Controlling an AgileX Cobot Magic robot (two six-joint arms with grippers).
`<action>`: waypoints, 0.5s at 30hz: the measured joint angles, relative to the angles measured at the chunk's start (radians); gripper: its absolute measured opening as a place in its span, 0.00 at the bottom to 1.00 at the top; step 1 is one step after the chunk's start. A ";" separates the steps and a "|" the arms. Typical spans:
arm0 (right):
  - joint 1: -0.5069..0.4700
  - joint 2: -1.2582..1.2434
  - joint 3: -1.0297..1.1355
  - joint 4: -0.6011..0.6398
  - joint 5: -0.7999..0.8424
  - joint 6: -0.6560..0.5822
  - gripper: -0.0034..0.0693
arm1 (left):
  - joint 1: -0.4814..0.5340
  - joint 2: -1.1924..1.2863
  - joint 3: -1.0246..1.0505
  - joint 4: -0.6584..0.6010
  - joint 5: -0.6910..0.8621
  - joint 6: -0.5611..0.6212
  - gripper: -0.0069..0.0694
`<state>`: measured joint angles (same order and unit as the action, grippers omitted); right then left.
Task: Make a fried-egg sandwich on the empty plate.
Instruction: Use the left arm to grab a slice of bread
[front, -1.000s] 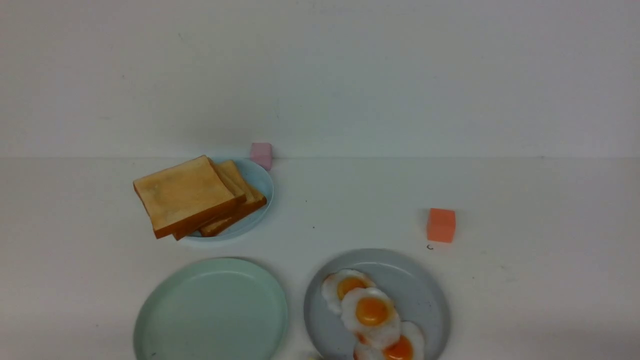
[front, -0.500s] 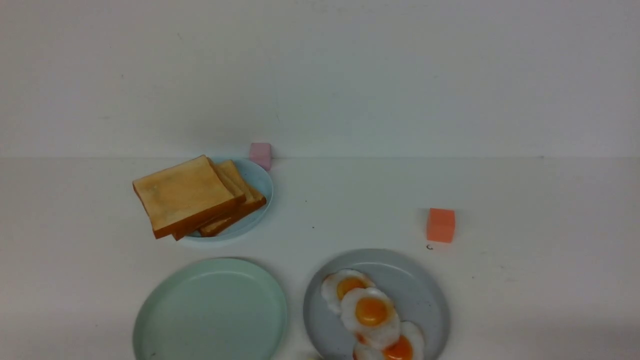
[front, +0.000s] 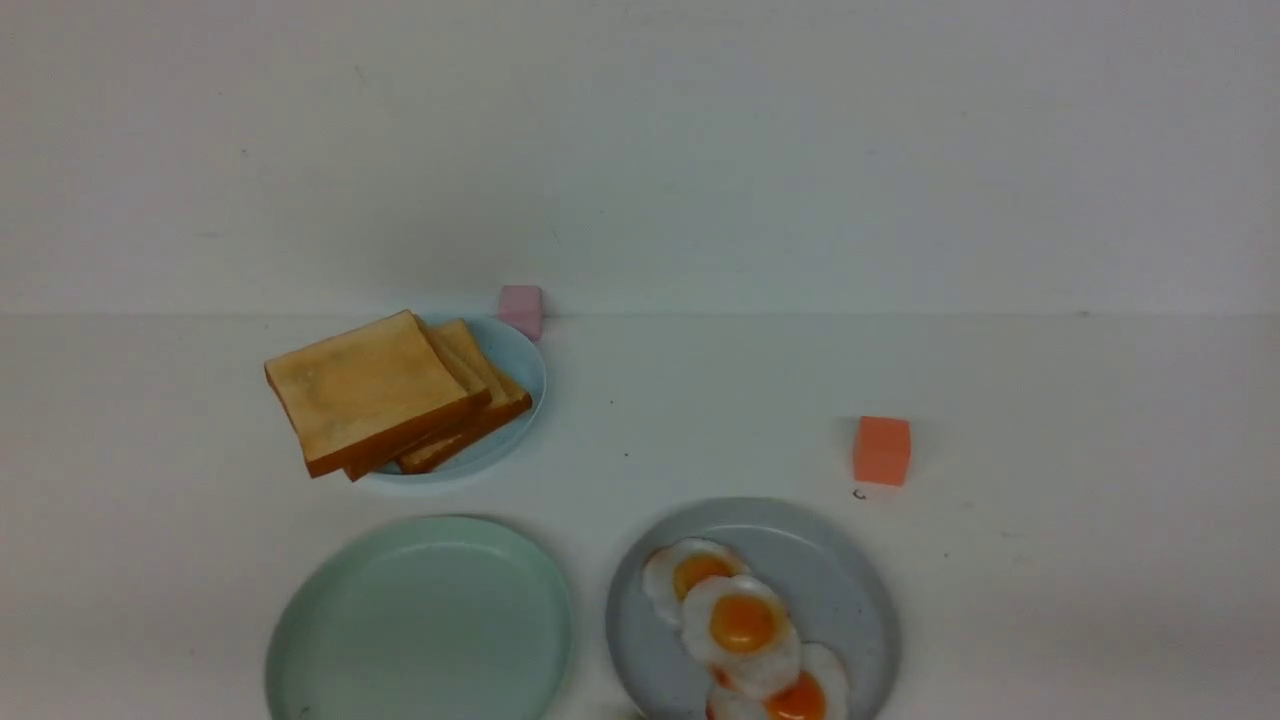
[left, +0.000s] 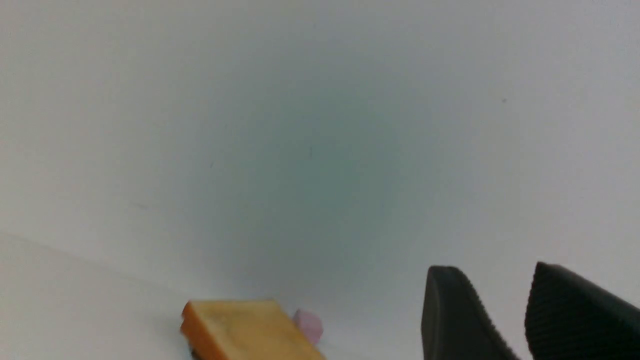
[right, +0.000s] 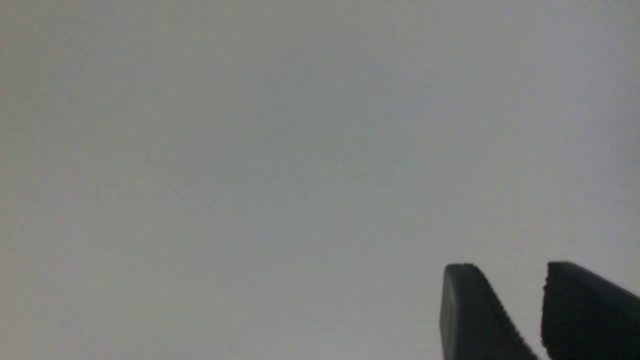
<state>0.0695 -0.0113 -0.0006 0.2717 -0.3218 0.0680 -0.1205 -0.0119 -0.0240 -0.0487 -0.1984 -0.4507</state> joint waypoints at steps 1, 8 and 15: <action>0.000 0.000 -0.023 0.013 0.000 0.009 0.38 | 0.000 0.000 -0.042 -0.003 0.032 -0.002 0.40; 0.000 0.186 -0.430 0.044 0.208 0.026 0.38 | 0.000 0.139 -0.455 -0.024 0.311 -0.007 0.40; 0.000 0.528 -0.781 0.001 0.676 0.015 0.38 | 0.000 0.446 -0.693 -0.089 0.646 -0.050 0.40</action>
<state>0.0695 0.5172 -0.7820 0.2724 0.3546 0.0828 -0.1205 0.4343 -0.7168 -0.1379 0.4477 -0.5003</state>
